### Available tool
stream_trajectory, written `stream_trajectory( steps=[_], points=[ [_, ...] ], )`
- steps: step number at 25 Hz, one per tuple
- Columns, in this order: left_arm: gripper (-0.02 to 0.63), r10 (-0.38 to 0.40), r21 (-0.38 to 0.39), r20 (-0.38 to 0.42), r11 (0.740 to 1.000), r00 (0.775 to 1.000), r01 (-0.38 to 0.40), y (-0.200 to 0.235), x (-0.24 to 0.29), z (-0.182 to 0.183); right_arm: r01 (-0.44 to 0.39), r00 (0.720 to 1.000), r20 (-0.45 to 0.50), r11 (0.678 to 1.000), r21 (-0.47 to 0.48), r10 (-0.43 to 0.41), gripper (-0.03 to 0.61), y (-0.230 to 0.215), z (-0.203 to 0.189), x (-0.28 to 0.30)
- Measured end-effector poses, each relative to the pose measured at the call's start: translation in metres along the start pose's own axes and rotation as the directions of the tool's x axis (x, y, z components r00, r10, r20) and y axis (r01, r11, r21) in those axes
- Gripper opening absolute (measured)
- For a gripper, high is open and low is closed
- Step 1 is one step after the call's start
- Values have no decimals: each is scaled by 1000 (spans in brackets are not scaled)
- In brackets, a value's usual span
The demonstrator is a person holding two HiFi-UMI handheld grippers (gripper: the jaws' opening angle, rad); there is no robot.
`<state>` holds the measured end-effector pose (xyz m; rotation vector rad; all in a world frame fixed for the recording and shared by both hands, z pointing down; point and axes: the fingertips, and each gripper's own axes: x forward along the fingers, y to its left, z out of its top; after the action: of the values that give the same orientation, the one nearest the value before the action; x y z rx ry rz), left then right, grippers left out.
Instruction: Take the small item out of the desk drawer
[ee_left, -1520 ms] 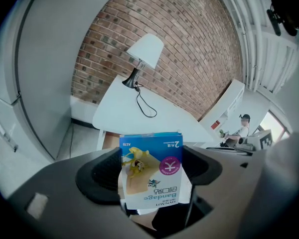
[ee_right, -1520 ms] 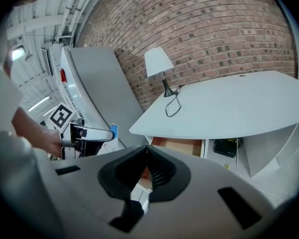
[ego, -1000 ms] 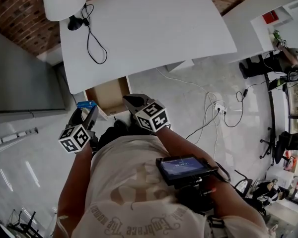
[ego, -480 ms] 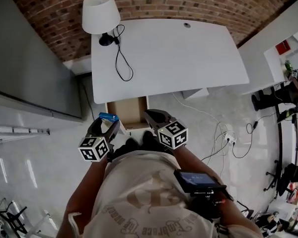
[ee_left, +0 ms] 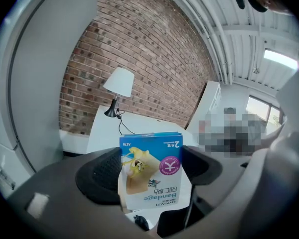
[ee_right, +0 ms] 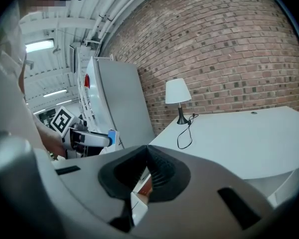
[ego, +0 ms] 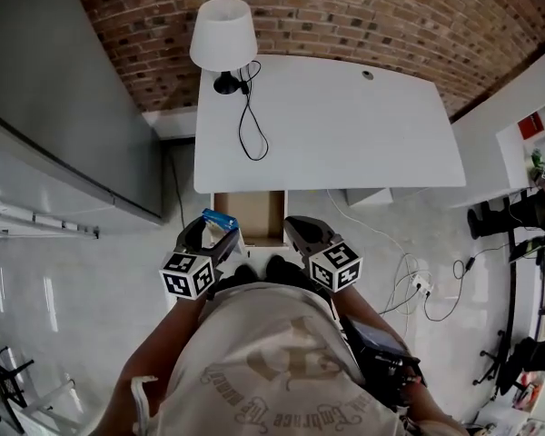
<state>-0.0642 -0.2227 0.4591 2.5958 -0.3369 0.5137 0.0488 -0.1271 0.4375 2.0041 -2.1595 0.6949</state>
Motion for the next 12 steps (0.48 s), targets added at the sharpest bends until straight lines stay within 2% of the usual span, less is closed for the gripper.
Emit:
stream_trajectory(
  steps=[6,12],
  points=[
    [379,-14,31,20,999,1000,13,-6,3,15,20,1000,16,1000,4,-20,6,-7,8,-9],
    [379,-23,46,8,999,1000,23,-4,-1,13,32,999,19,999,16,-32,6,-3,7,-4]
  ],
)
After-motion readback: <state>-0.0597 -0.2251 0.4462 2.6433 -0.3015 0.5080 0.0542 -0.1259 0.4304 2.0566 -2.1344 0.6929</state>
